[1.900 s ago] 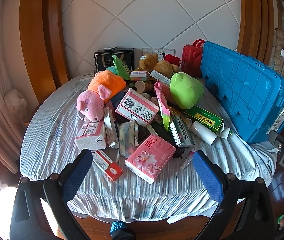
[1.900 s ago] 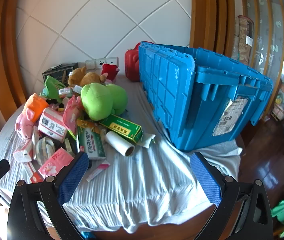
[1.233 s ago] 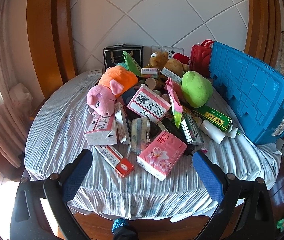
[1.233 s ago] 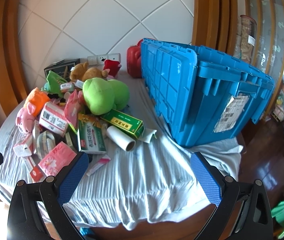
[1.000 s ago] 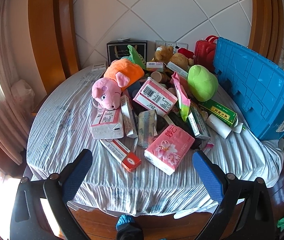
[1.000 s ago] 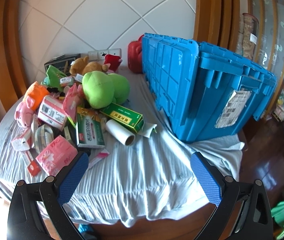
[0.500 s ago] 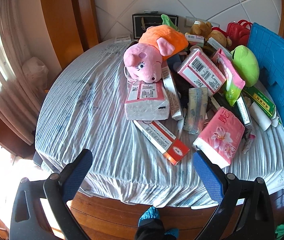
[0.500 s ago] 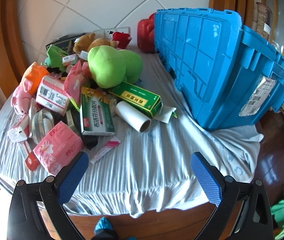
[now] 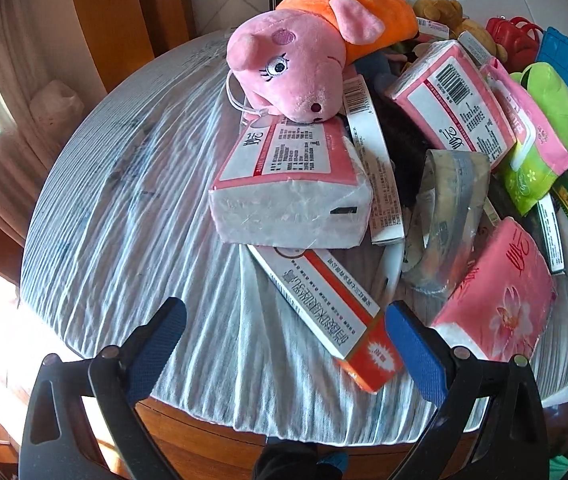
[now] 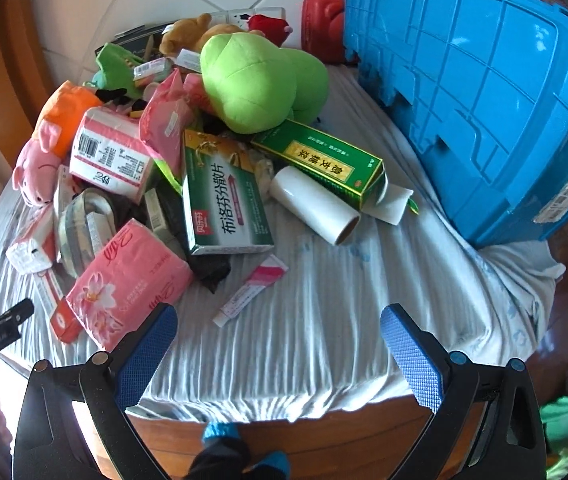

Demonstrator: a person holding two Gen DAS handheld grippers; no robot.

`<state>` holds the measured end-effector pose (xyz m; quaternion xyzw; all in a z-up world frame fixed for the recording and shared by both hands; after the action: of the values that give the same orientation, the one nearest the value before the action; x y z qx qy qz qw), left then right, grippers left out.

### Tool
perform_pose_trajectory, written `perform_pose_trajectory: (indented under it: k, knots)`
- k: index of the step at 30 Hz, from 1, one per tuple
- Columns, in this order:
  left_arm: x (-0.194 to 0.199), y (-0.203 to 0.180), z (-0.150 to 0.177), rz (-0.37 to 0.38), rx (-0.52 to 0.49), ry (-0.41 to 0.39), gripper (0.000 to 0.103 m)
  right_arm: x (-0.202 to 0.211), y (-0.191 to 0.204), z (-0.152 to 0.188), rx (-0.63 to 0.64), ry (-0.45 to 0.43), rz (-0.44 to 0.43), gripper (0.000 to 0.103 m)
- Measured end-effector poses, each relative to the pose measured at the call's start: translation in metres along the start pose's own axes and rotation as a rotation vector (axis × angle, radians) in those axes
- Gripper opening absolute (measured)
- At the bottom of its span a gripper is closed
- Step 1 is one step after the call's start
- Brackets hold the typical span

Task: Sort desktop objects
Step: 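Grasp the white-red ointment box with left tool while right tool grasps pink tissue pack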

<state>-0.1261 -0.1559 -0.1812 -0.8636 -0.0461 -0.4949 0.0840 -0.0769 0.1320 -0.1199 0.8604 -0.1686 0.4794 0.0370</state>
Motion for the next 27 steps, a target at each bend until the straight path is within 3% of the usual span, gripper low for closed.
perform_pose_trajectory:
  k: [2, 5, 7, 9, 12, 18, 22, 24, 27]
  knots:
    - [-0.018, -0.004, -0.005, -0.001, 0.015, 0.017, 0.099, -0.005, 0.005, -0.002, 0.003, 0.022, -0.002, 0.103]
    - [-0.043, -0.008, -0.003, 0.028, 0.018, 0.085, 0.084, -0.015, 0.015, -0.004, 0.011, 0.055, -0.012, 0.103]
    - [-0.044, -0.003, 0.0, 0.058, 0.03, 0.074, 0.076, -0.02, 0.027, -0.006, 0.015, 0.069, -0.041, 0.103]
    - [-0.041, 0.002, 0.003, 0.052, -0.014, 0.087, 0.055, -0.023, 0.041, -0.007, 0.012, 0.085, -0.091, 0.103]
    - [-0.034, 0.016, 0.008, 0.054, -0.054, 0.1, 0.045, -0.028, 0.069, -0.01, 0.024, 0.103, -0.152, 0.103]
    - [-0.023, 0.047, 0.017, 0.046, -0.054, 0.102, 0.045, -0.046, 0.129, -0.014, 0.076, 0.132, -0.199, 0.103]
    - [-0.026, 0.048, 0.014, 0.061, -0.05, 0.109, 0.045, -0.065, 0.163, -0.014, 0.135, 0.142, -0.113, 0.103]
    - [-0.029, 0.047, 0.011, 0.062, -0.06, 0.108, 0.046, -0.069, 0.169, -0.015, 0.164, 0.131, -0.072, 0.103]
    - [-0.033, 0.05, 0.005, 0.07, -0.049, 0.102, 0.046, -0.071, 0.16, -0.012, 0.143, 0.16, -0.109, 0.103]
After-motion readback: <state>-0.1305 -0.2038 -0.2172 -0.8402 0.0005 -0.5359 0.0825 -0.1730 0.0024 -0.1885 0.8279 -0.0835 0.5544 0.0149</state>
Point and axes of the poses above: each gripper's, at about its wrist camera, not at the fingertips, and x roughly against the way its jaws point, y to its left, z to its underside, the point moved 2 cm from there along -x, roughly the way its jaws point, and after that the axes turned 7 degrees about z, right-handed, at the moved point
